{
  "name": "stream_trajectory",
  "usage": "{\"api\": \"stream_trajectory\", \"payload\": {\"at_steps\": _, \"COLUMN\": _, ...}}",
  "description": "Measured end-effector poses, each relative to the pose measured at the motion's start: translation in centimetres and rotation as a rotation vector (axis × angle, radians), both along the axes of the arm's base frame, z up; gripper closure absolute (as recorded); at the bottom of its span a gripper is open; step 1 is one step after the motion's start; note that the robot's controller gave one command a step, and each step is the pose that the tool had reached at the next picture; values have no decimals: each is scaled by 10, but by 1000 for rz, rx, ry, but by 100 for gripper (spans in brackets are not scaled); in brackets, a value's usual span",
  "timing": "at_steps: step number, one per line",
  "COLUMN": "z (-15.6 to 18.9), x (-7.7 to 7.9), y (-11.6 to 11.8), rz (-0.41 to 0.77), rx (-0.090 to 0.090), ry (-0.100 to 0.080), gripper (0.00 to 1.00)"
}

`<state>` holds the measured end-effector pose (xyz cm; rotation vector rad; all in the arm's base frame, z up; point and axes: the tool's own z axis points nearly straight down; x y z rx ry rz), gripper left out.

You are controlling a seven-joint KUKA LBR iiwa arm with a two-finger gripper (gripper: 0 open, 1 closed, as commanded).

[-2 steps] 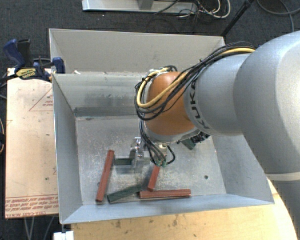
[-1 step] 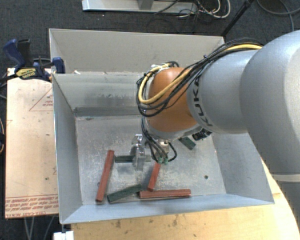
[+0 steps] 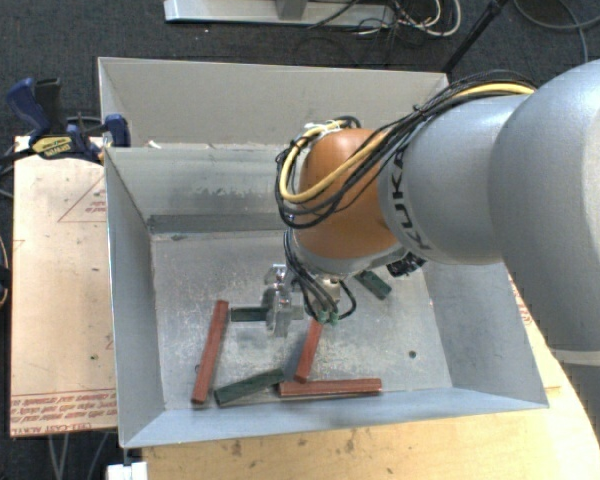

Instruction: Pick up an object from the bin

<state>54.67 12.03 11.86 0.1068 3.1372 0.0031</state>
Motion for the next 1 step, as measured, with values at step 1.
{"api": "stream_trajectory", "payload": {"at_steps": 1, "z": 7, "x": -1, "y": 0, "rz": 0, "rx": -1, "ry": 4, "gripper": 100}}
